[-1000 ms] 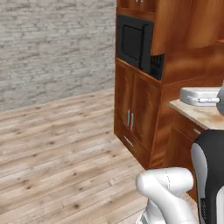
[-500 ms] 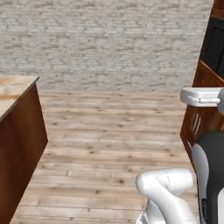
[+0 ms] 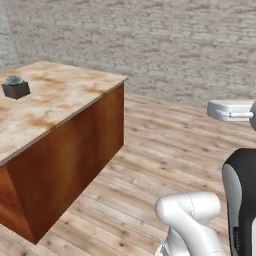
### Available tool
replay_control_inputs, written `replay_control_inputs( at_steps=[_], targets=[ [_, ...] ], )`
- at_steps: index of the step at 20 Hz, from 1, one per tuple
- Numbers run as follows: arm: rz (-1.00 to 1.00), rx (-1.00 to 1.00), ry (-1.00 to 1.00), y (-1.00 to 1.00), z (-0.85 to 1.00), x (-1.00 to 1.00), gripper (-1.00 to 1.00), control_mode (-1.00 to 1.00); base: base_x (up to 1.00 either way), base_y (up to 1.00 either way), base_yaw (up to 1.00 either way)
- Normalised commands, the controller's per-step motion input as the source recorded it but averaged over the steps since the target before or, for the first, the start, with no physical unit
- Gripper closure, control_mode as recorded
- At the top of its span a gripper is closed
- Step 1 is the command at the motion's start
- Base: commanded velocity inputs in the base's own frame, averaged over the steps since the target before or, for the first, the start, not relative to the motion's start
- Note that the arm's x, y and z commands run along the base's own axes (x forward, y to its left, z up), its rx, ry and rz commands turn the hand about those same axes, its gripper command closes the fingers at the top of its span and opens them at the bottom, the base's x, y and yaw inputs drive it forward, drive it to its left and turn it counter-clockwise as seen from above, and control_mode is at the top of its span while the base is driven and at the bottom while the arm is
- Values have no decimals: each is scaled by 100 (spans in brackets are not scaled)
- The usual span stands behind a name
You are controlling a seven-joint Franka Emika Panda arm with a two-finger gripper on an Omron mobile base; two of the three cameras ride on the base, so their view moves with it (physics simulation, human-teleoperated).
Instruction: Pick the milk, bottled water, water bottle from the counter and place them in the open cabinet.
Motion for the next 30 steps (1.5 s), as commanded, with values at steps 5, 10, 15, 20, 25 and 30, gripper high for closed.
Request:
replay_control_inputs(
  at_steps=[5, 10, 15, 20, 25, 30],
  targets=[
    [0, 0, 0, 0, 0, 0, -100, 100, 0, 10, 57],
    [0, 0, 0, 0, 0, 0, -100, 100, 4, 18, 47],
    [0, 0, 0, 0, 0, 0, -100, 100, 13, 23, 45],
    [0, 0, 0, 0, 0, 0, -100, 100, 12, 29, 42],
    [0, 0, 0, 0, 0, 0, -100, 100, 24, 45, 28],
    [0, 0, 0, 0, 0, 0, -100, 100, 39, 50, 2]
  ],
)
